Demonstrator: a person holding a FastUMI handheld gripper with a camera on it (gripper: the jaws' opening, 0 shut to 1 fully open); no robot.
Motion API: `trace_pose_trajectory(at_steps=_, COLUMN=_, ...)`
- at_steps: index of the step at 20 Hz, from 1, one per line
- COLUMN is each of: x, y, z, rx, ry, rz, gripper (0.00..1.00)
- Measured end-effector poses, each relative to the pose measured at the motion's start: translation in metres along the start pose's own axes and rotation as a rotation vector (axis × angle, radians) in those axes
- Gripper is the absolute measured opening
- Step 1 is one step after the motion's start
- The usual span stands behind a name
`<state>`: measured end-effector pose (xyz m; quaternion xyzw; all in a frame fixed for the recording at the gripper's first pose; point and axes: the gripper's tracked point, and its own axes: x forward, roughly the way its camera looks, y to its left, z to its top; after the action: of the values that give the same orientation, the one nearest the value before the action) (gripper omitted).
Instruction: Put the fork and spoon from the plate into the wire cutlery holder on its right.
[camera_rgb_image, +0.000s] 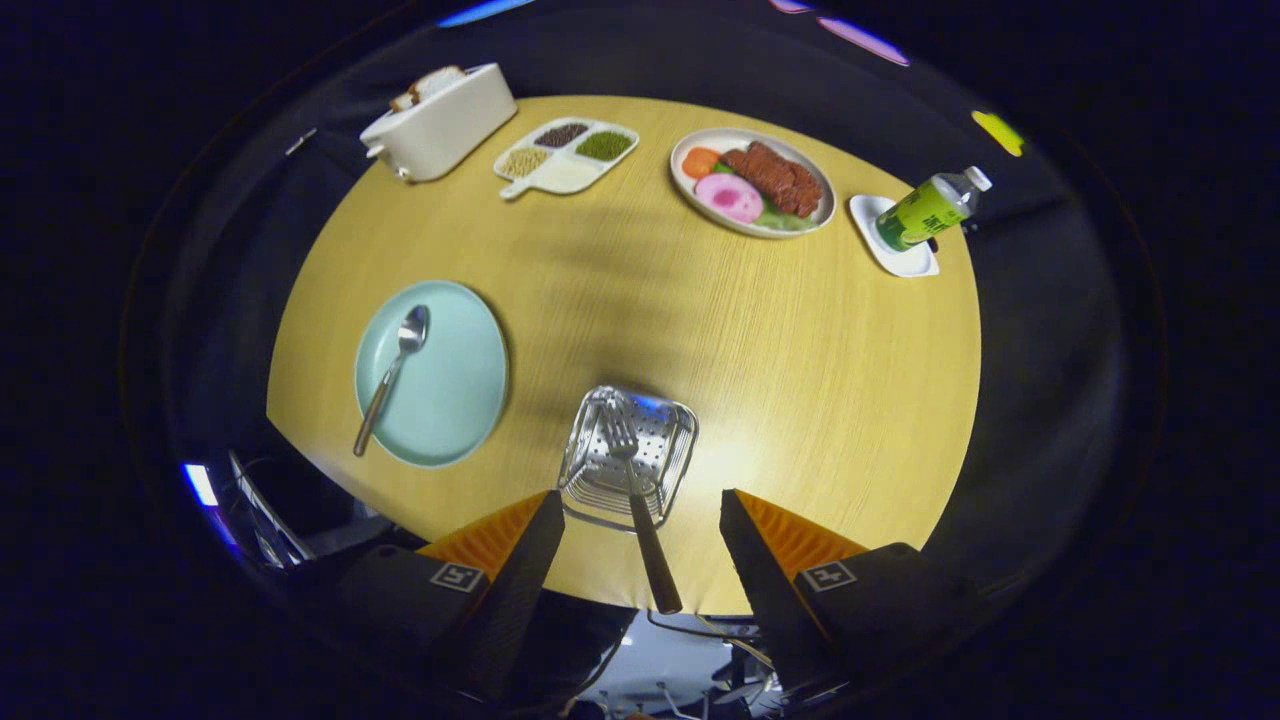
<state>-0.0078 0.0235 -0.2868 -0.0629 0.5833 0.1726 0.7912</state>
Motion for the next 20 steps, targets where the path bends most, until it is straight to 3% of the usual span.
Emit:
trace_pose_trajectory(at_steps=3, x=-0.01, y=0.032, z=0.02, rx=0.071, ry=-0.183, rz=0.021, gripper=1.0)
trace_pose_trajectory(at_steps=8, x=-0.02, y=0.107, z=0.044, rx=0.121, ry=-0.377, rz=0.109, gripper=1.0)
trace_pose_trajectory(at_steps=13, x=0.012, y=0.197, z=0.031, rx=0.096, ry=-0.313, rz=0.238, gripper=0.99)
trace_pose_trajectory(at_steps=20, x=0.083, y=0.263, z=0.003, rx=0.096, ry=-0.152, rz=0.261, gripper=0.96)
